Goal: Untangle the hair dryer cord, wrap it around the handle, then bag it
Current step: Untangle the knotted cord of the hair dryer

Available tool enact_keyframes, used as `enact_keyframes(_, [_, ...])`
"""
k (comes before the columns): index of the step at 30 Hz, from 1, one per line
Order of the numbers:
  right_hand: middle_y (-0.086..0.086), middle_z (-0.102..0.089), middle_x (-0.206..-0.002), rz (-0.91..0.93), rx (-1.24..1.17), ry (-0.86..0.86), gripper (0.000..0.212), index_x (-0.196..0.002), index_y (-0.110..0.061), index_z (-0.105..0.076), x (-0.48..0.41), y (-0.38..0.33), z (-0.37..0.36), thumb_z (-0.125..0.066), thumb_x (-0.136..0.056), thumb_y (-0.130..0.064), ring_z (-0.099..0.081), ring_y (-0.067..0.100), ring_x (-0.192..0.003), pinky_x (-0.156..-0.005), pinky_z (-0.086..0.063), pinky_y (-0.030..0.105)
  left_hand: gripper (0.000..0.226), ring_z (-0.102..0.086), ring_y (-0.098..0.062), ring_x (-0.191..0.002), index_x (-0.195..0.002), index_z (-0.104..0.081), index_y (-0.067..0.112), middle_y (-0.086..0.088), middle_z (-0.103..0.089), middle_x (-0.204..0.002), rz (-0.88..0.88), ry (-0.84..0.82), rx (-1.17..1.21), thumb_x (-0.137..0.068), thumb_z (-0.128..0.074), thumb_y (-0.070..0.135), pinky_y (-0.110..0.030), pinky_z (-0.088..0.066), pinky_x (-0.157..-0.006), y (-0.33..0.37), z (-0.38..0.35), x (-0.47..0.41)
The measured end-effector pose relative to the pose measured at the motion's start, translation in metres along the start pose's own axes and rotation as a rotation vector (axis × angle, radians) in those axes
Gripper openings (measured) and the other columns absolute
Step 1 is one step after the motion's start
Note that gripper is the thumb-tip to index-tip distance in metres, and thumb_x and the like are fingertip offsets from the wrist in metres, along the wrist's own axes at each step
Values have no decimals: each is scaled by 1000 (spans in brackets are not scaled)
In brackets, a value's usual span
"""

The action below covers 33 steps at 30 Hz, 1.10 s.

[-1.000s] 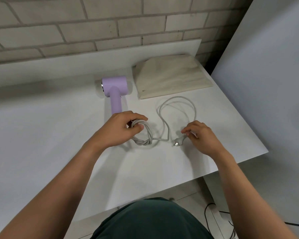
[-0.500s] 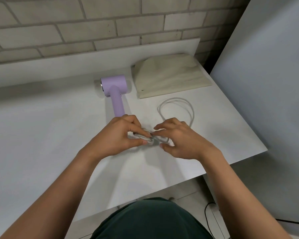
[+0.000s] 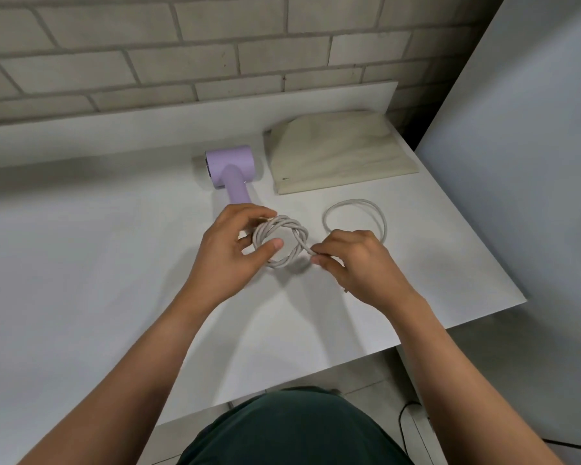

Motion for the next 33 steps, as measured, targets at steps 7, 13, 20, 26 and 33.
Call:
enact_keyframes(7, [-9, -73, -93, -82, -4, 104, 12, -100, -25, -79, -1, -7, 3, -69, -96, -31, -68, 23, -80, -69, -56, 42, 22, -71, -7, -87, -111, -78, 33, 12, -75, -95, 116, -176, -156, -90, -78, 29, -30, -57, -89, 1, 2, -15])
enact_keyframes(13, [-8, -72, -88, -121, -36, 196, 11, -96, -23, -79, -5, -13, 1, -72, -93, -32, -68, 19, -76, -57, -55, 38, 20, -70, 1, -88, -106, -78, 30, 27, -73, -94, 64, -222, -200, -88, -79, 21, -7, -47, -77, 6, -3, -18])
enact_keyframes(20, [-12, -73, -86, -215, -235, 156, 25, -113, -26, -74, -11, -12, -3, -79, -89, -28, -71, 13, -85, -77, -60, 44, 31, -70, 2, -94, -110, -77, 33, 20, -76, -97, 68, -322, -205, -83, -84, 20, -18, -54, -87, 10, -3, -21])
enact_keyframes(26, [-7, -75, -85, -168, -233, 234, 23, -105, -22, -78, -20, -16, -8, -83, -83, -27, -71, 17, -83, -70, -60, 44, 24, -70, -7, -97, -105, -76, 33, 15, -76, -100, 76, -359, -184, -88, -77, 16, -31, -56, -92, 12, -8, -26])
enact_keyframes(33, [-6, -68, -97, -149, -299, 205, 32, -121, -21, -74, -15, -11, -16, -77, -90, -24, -63, 12, -77, -77, -57, 34, 28, -70, -3, -90, -108, -75, 28, 14, -78, -94, 93, -411, -199, -82, -85, 22, -23, -52, -86, 12, -14, -35])
Point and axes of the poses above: each hand's wrist, its own x-axis away from the middle knuckle, its own z-axis out of the back of the hand, y = z × x, the point moved 3 cm from there along -x, towards the middle knuckle
